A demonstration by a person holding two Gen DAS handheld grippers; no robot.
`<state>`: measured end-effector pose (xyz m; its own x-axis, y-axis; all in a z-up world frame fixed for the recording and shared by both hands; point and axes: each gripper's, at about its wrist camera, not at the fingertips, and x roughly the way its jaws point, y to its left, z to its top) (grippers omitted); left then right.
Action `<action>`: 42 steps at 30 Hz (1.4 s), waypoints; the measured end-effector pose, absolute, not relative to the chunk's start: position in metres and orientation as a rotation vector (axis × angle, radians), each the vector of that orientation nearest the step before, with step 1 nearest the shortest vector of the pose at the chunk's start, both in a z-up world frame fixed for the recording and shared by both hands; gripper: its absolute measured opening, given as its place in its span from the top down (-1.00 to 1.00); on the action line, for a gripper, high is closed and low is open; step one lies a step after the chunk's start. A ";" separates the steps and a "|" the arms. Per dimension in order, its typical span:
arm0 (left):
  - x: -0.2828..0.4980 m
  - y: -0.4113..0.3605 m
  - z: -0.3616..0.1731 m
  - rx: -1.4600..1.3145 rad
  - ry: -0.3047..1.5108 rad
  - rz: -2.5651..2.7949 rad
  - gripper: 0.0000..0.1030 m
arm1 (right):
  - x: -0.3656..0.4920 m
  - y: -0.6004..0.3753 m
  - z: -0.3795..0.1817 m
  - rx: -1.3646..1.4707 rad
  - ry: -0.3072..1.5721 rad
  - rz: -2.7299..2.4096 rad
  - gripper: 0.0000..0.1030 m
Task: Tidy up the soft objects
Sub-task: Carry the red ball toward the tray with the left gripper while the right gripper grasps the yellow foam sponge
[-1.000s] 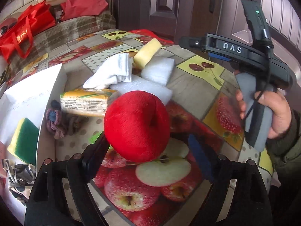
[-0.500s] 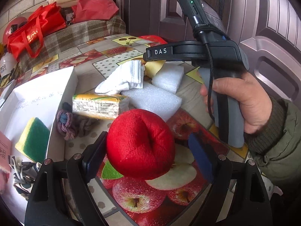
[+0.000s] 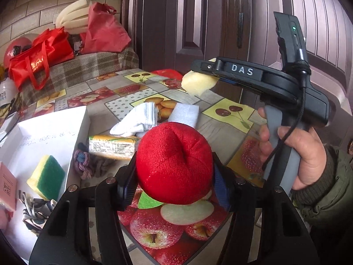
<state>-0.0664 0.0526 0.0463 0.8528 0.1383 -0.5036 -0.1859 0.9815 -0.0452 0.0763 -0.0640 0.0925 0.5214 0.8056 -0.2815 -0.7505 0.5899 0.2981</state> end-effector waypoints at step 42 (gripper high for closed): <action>-0.219 0.201 0.053 -0.231 0.264 0.703 -0.16 | -0.062 0.027 0.076 -0.171 0.364 1.299 0.22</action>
<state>-0.2186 0.2012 0.0527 0.7323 0.6039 -0.3147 -0.6618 0.7400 -0.1198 -0.0621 0.0268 0.0757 0.2214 0.9075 -0.3569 -0.9608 0.2656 0.0793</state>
